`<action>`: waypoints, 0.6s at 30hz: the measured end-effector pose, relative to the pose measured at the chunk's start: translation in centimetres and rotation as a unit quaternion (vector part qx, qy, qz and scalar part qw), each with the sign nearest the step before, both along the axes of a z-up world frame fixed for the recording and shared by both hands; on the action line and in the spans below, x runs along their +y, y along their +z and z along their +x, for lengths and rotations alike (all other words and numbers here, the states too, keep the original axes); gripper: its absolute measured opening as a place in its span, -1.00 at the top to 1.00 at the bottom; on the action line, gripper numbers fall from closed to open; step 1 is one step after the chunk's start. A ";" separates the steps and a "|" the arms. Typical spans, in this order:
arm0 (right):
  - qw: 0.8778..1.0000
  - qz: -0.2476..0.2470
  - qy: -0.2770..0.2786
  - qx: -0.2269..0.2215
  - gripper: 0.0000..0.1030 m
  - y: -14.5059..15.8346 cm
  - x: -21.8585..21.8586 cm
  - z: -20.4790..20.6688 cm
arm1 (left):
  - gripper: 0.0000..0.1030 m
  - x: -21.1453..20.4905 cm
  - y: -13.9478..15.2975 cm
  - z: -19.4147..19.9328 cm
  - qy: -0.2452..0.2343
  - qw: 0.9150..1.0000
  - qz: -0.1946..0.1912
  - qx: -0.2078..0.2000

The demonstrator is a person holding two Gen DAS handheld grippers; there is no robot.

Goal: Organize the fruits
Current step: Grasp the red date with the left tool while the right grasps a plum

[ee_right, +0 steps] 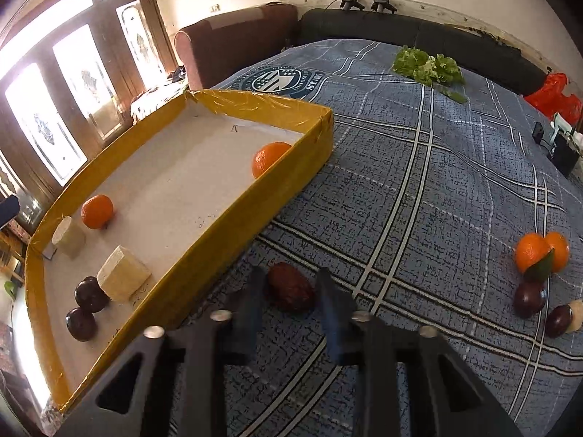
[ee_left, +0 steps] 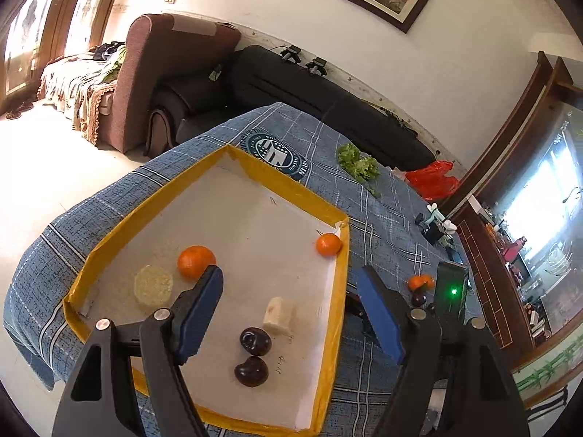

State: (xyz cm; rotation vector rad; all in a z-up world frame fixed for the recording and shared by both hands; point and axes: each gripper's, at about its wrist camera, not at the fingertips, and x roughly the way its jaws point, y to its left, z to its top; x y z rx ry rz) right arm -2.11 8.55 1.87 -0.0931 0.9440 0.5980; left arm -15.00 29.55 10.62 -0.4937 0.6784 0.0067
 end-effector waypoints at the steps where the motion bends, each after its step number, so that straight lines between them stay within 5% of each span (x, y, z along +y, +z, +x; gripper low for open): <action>1: 1.000 0.004 -0.005 0.000 0.43 0.1 -0.3 -0.1 | -0.46 -0.6 0.1 0.1 -0.006 1.000 0.003 0.000; 7: 0.998 0.013 -0.052 0.018 0.41 0.7 -4.7 -1.5 | -0.46 -5.8 -0.2 1.2 -0.083 0.996 0.014 0.000; 10: 0.996 0.063 -0.068 0.016 0.35 2.1 -8.6 -2.5 | -0.46 -9.1 -1.1 2.2 -0.125 0.992 0.028 0.019; 18: 0.975 0.074 -0.210 -0.003 0.22 2.4 -19.8 -0.9 | -0.46 -16.0 -5.2 4.1 -0.201 0.976 0.048 0.062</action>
